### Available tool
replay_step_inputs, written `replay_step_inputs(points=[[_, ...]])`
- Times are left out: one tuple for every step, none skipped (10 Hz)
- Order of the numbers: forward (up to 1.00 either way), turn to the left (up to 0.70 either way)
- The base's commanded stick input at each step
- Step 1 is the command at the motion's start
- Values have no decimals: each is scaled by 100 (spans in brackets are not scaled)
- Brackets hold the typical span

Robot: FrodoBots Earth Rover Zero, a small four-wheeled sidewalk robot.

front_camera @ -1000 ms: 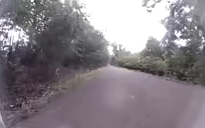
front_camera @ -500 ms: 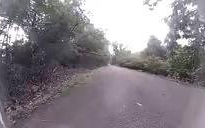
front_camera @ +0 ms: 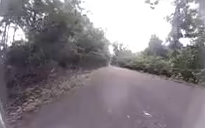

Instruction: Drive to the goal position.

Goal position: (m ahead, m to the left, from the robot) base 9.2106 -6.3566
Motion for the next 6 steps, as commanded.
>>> replay_step_inputs(points=[[70,0],[70,0],[70,0],[70,0],[70,0],[70,0]])
